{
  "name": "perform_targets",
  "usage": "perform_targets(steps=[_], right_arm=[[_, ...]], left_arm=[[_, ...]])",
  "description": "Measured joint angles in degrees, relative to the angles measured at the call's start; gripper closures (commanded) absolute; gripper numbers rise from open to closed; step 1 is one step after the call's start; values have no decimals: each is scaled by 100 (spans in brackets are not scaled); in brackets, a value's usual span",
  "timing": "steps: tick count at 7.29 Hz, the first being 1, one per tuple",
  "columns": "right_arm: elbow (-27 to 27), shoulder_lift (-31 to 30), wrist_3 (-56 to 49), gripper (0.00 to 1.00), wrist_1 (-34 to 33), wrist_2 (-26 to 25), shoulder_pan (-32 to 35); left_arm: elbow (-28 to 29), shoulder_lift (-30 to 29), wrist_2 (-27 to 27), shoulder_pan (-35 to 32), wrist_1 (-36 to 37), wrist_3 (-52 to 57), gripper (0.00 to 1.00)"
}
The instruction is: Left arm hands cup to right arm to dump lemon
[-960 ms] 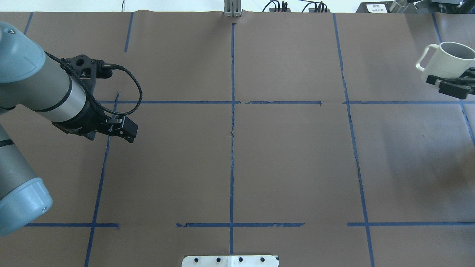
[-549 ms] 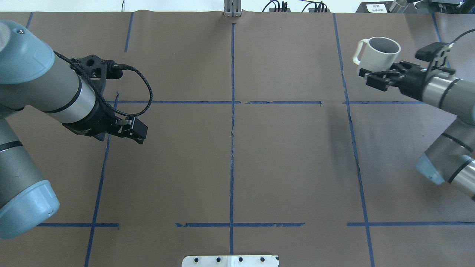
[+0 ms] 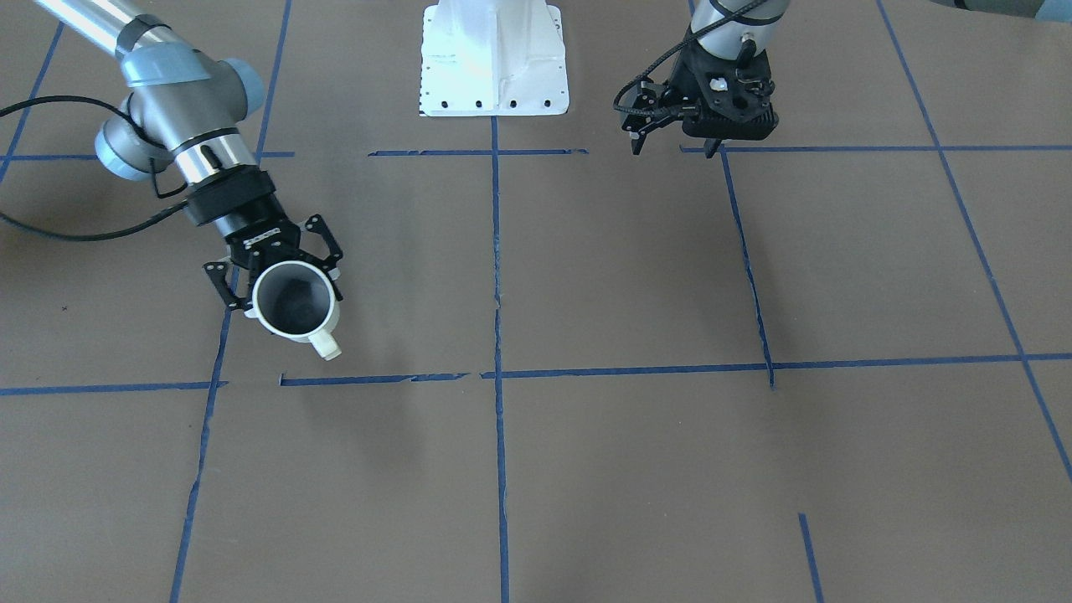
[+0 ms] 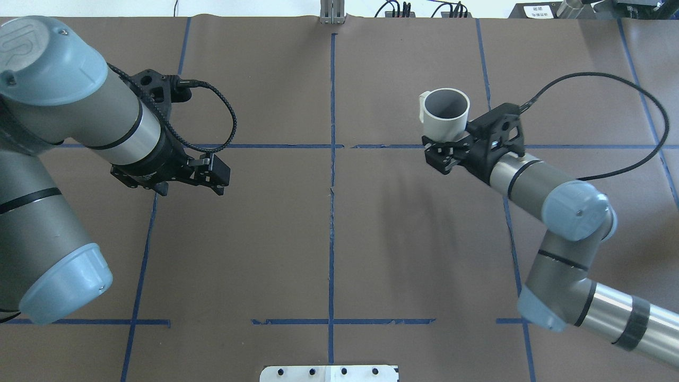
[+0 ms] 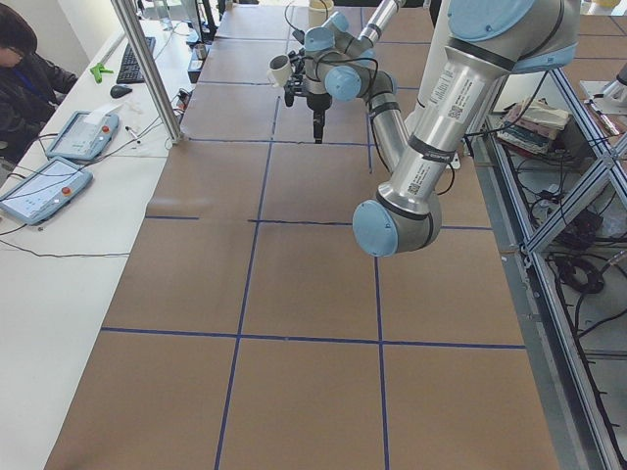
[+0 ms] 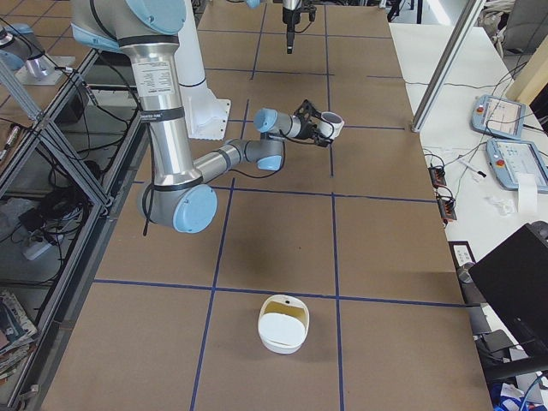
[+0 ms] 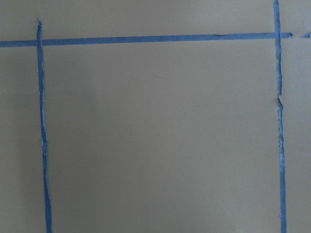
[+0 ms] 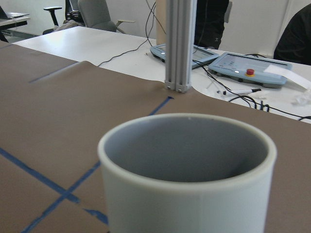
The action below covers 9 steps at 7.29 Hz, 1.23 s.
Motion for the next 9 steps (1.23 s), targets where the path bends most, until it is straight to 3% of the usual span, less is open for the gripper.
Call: perform_targets(steps=[3,5,9], right_arm=[[-56,1018,-17,100,-597,-1298,-1163],[-66,1396,-3,100,-913,-1853,-1575],[-91,1511,2,100,-997,-2332,-1883]], left_arm=[[692,-636,-547,-221,-151,-1070,0],[910,-834,-860,-342,-415,-1520,0],[1242,-1225,-1057,-340,-476,-2505,1]])
